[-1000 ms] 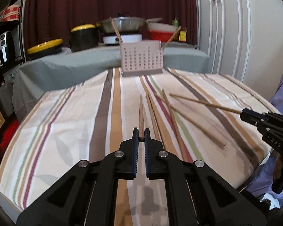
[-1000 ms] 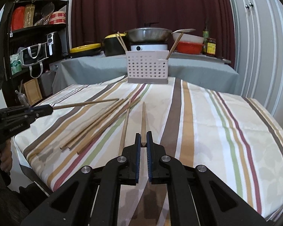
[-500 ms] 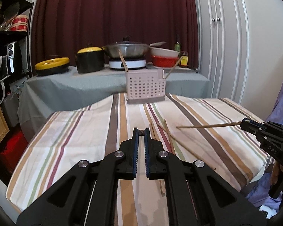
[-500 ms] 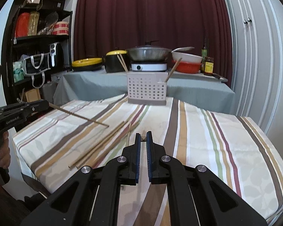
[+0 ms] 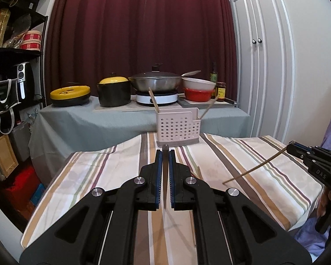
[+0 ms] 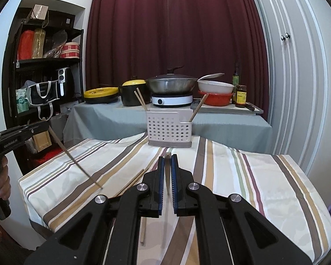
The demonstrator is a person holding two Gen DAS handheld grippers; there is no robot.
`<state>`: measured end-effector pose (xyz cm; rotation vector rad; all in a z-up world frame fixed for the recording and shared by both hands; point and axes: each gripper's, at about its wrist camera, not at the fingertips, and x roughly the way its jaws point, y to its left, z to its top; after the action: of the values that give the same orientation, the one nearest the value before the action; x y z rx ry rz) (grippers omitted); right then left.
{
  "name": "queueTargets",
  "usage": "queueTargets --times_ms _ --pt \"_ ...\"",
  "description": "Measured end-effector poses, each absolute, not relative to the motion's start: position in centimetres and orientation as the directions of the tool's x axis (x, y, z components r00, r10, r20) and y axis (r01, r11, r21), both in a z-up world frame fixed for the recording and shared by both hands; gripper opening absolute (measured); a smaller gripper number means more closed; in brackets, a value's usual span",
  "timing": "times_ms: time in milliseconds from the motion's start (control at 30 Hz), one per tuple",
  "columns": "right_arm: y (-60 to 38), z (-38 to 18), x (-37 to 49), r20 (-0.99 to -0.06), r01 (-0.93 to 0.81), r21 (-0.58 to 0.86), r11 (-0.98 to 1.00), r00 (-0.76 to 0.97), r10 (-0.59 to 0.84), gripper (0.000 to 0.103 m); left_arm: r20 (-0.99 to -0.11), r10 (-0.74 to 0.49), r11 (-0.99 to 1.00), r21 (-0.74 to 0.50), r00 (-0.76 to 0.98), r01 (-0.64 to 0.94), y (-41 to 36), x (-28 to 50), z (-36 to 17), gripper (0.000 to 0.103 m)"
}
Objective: Organize utensils
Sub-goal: 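Lift both held chopsticks and carry them over the white holder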
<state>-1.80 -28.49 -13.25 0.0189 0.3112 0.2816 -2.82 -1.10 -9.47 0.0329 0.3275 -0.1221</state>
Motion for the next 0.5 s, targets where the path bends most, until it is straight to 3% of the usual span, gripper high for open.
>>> queueTargets --times_ms 500 --pt "-27.6 -11.1 2.3 -0.273 -0.287 0.045 0.957 0.918 0.288 0.007 -0.326 -0.102 0.995 -0.023 0.94 0.1 0.0 0.7 -8.0 0.006"
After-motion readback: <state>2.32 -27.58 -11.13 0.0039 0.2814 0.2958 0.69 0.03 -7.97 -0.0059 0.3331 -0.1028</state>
